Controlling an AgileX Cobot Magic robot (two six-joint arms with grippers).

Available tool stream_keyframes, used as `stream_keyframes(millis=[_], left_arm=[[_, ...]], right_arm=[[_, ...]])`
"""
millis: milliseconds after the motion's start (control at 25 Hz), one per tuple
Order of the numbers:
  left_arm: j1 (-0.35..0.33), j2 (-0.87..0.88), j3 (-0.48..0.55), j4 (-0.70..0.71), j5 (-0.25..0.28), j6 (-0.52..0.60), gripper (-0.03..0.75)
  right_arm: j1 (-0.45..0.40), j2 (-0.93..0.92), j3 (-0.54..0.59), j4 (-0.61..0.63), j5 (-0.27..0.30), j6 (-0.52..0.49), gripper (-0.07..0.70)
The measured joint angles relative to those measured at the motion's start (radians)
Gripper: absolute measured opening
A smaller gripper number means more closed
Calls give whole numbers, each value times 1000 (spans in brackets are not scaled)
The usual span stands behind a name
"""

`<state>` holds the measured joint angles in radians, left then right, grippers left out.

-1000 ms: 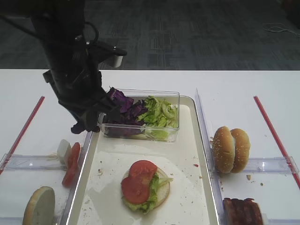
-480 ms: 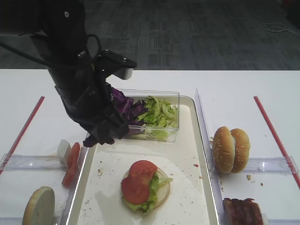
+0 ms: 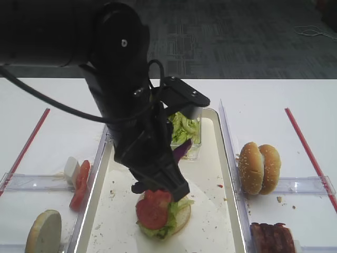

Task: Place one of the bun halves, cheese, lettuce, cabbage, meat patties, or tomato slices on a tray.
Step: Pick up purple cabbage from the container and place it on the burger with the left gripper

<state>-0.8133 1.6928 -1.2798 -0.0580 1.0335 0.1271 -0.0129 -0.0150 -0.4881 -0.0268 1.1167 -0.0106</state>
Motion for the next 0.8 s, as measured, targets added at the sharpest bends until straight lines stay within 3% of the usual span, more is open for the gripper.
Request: stream_keyframes(millis=[560,800], left_arm=[[-17,142,0,26,-93,-41,83],[-17,197,0,30,-106,-44,82]], right_arm=[[0,0,0,0,0,0,626],[0,0,0,0,0,0,626]])
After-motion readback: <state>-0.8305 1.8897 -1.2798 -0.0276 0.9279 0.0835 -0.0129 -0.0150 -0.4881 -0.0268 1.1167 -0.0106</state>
